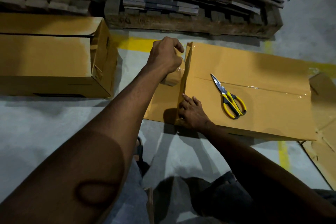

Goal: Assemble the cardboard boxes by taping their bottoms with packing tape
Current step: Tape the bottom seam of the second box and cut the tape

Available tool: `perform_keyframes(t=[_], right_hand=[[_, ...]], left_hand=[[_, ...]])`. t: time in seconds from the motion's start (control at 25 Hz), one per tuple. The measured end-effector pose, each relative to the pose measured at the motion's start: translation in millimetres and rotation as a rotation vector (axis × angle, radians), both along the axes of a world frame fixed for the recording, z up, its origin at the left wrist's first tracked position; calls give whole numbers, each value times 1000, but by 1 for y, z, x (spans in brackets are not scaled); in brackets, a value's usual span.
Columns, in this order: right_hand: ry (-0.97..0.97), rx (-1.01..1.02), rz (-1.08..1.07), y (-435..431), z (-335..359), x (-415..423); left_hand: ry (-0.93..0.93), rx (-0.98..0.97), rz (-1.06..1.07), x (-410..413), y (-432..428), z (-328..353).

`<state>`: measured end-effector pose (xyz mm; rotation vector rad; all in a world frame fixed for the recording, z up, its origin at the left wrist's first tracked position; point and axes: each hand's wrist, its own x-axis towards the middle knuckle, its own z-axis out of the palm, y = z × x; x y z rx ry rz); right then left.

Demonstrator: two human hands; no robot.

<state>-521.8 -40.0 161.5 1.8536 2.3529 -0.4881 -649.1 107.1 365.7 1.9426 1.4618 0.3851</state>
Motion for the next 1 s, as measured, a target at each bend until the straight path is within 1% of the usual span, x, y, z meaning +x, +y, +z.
perform_keyframes(t=[0.12, 0.32, 0.44, 0.52, 0.56, 0.68, 0.72, 0.76, 0.84, 0.92, 1.0], right_hand=[[-44, 62, -97, 0, -4, -13], [73, 99, -288, 2, -13, -31], [93, 102, -344, 5, -16, -35], [110, 116, -342, 4, -14, -33], [161, 135, -344, 5, -11, -28], [426, 265, -398, 15, 0, -7], [453, 325, -412, 22, 4, 2], [430, 375, -428, 30, 7, 12], [288, 419, -452, 48, 8, 34], [147, 413, -417, 66, 6, 56], [31, 357, -369, 91, 4, 77]], left_hand=[[-12, -1, -7, 1, -1, -2], [-4, -12, 13, -1, -1, -1], [-5, -13, 12, -2, 0, -1], [-1, -29, 29, -4, 1, -1], [0, -40, 41, -5, 2, -1], [-12, -50, 51, -7, 1, 1], [-16, -44, 45, -7, 1, 0], [-17, -39, 38, -7, 0, 0], [-25, -44, 43, -8, 1, -2], [-38, -50, 58, -7, 2, -4], [-50, -42, 72, -4, 4, -7]])
